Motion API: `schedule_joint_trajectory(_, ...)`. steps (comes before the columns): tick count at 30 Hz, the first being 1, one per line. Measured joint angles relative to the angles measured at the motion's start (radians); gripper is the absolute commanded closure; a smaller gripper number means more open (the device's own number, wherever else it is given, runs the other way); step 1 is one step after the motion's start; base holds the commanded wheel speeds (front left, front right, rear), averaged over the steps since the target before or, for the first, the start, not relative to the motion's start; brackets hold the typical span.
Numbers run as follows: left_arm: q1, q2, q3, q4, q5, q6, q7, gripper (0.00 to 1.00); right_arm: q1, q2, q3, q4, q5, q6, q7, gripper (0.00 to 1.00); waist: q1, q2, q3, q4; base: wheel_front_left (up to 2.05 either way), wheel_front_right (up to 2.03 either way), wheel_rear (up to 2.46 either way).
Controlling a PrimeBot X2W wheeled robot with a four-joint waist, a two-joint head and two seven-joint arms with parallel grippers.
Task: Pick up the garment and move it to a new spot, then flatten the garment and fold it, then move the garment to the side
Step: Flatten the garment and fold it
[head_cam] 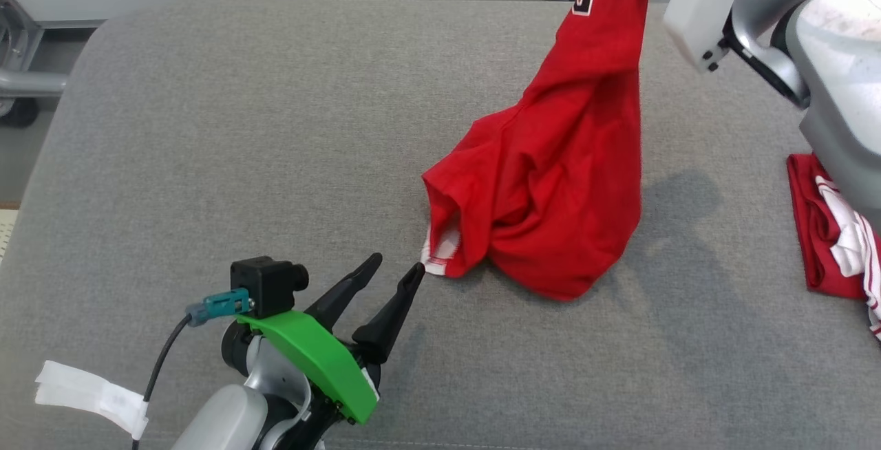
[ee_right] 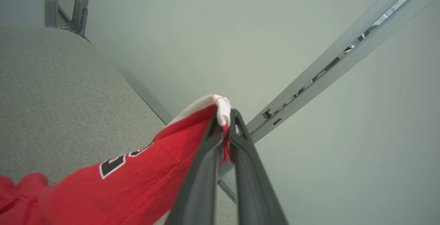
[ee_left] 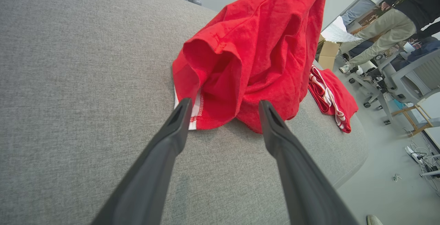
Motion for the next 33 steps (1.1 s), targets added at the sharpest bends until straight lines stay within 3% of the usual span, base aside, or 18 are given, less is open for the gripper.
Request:
schedule_joint_trajectory(7,0.000,-0.036,-0.002,0.043,-0.006,-0.005,-0.026,0.00,-0.172,0.006,0.044,-0.041,0.016,0.000,0.007,1.00,0.0000,0.0000,-0.033,0.072,0.00,0.00,0.00)
schedule_joint_trajectory(11,0.000,-0.039,0.005,0.054,-0.006,-0.004,-0.036,0.00,-0.226,0.045,0.151,-0.086,0.044,0.000,-0.003,1.00,0.0000,0.0000,-0.054,0.110,0.00,0.00,0.00)
schedule_joint_trajectory(15,0.003,-0.017,0.050,0.057,-0.006,0.018,-0.066,0.00,-0.181,0.100,0.348,-0.159,0.156,0.002,-0.008,1.00,0.0000,0.0000,-0.083,0.129,0.00,0.00,0.00)
schedule_joint_trajectory(19,0.023,0.011,0.068,0.055,-0.005,0.027,-0.071,0.00,-0.038,0.095,0.458,-0.215,0.285,0.005,0.025,1.00,0.0000,0.0000,-0.090,0.114,0.00,0.00,0.00)
schedule_joint_trajectory(24,0.049,0.044,0.088,0.048,-0.003,0.035,-0.073,0.00,0.145,0.018,0.467,-0.257,0.424,0.005,0.085,1.00,0.0000,0.0000,-0.088,0.073,0.00,0.00,0.00)
schedule_joint_trajectory(28,0.053,0.066,0.094,0.032,0.002,0.040,-0.072,0.00,0.235,-0.076,0.380,-0.259,0.468,0.005,0.104,1.00,0.0000,0.0000,-0.083,0.031,0.00,0.00,0.00)
schedule_joint_trajectory(33,0.056,0.080,0.095,0.010,0.009,0.048,-0.063,0.00,0.303,-0.185,0.290,-0.266,0.496,-0.064,0.094,1.00,0.0000,0.0000,-0.072,-0.029,0.00,0.00,0.00)
